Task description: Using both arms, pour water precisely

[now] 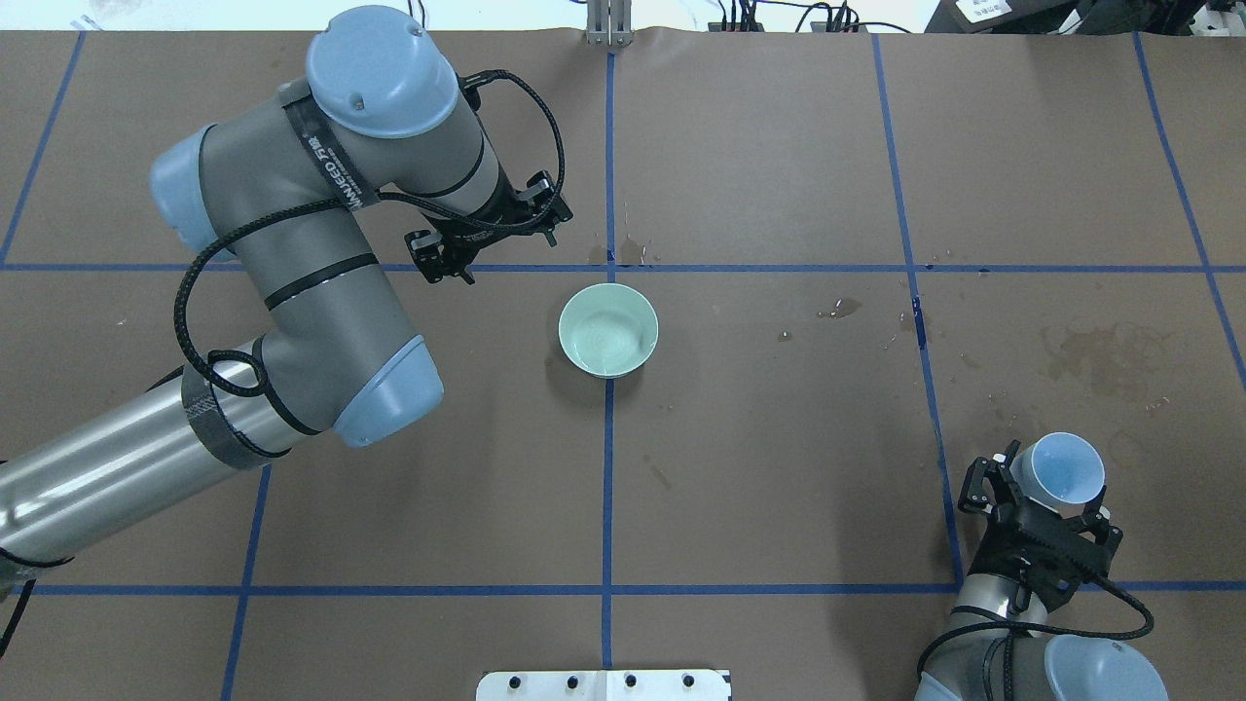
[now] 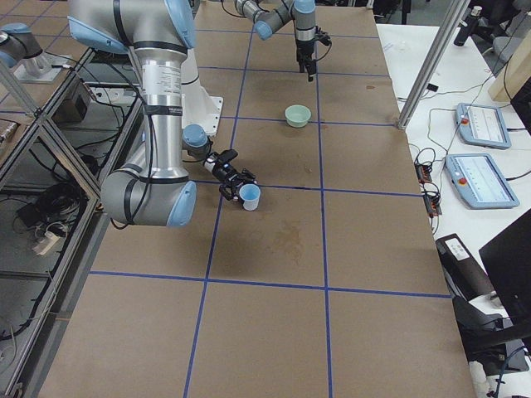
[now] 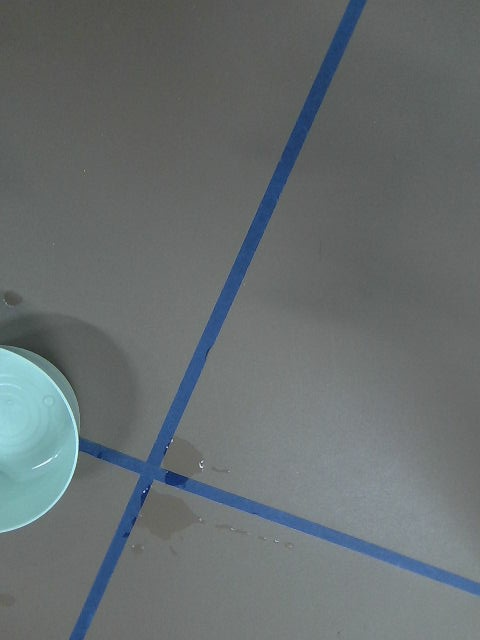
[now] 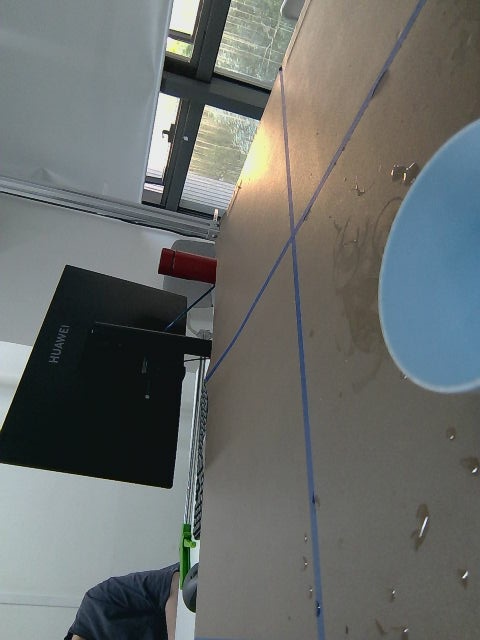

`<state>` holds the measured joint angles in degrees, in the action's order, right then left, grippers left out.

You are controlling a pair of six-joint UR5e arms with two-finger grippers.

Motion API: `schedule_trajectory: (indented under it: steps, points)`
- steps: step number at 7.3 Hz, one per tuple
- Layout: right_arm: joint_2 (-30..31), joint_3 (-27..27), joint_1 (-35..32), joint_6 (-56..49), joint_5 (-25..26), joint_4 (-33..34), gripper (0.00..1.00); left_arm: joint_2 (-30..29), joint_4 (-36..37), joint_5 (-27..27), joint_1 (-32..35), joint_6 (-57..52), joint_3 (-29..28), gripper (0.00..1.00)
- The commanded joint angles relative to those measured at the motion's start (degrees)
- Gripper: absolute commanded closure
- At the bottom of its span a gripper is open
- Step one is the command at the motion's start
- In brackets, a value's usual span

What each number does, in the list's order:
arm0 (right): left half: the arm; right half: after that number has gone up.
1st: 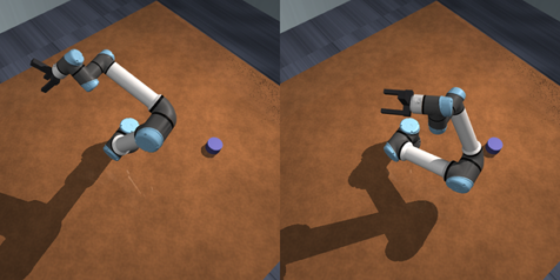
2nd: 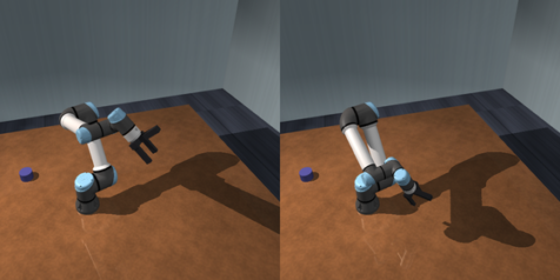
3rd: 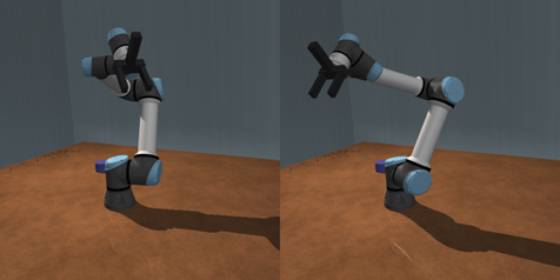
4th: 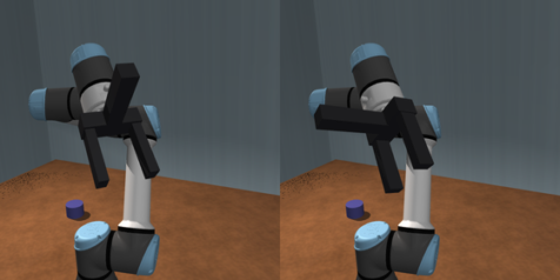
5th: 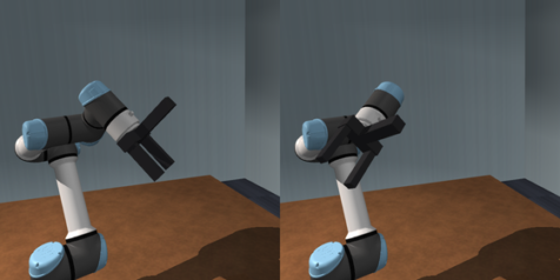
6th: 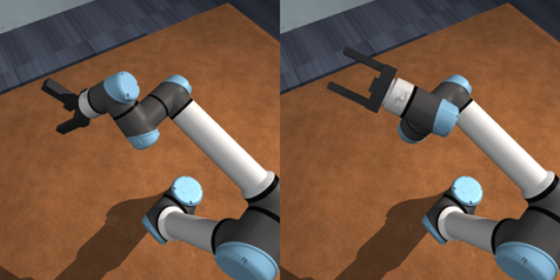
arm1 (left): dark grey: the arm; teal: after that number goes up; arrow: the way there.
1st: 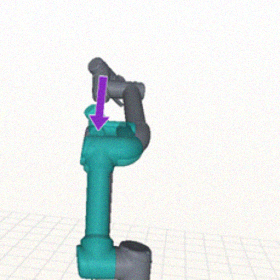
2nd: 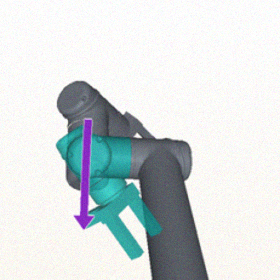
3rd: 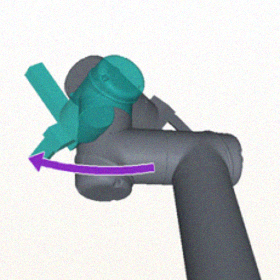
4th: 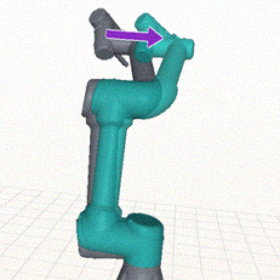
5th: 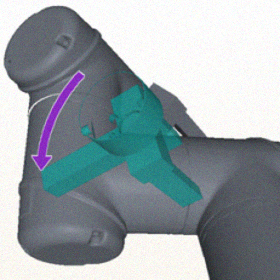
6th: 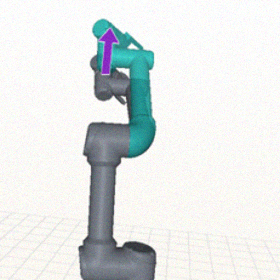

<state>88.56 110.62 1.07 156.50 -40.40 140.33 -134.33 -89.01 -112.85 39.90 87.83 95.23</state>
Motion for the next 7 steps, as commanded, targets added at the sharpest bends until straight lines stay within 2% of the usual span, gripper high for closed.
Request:
schedule_trajectory:
  steps: [1, 2, 3, 4, 5, 6, 7]
  points:
    - [0.0, -2.5, -1.0, -1.1, 1.1, -3.6, 0.03, -0.1, 0.0, 0.0, 0.0, 0.0, 0.0, 0.0]
    - [0.1, -2.7, -1.2, -1.9, 1.8, -5.0, 0.05, -0.1, 0.0, 0.0, 0.0, 0.0, 0.0, 0.0]
    - [0.2, -2.8, -1.5, -1.9, 1.9, -5.2, 0.16, -0.1, 0.0, 0.0, 0.0, -0.1, 0.0, 0.0]
    - [0.3, -2.9, -1.8, -1.9, 2.0, -5.2, 0.32, 0.0, 0.0, 0.0, 0.1, -0.1, 0.0, 0.0]
    - [0.3, -2.8, -2.2, -2.1, 2.0, -5.1, 0.82, 0.0, 0.0, 0.0, 0.1, 0.0, 0.0, 0.0]
    - [0.2, -2.7, -2.5, -2.6, 2.0, -5.0, 1.0, -0.1, 0.1, 0.0, 0.0, 0.0, 0.0, 0.0]
    - [0.4, -1.7, -4.1, -6.3, 2.0, -5.1, 1.0, -0.1, 0.1, 0.0, 0.0, 0.0, 0.0, 0.0]
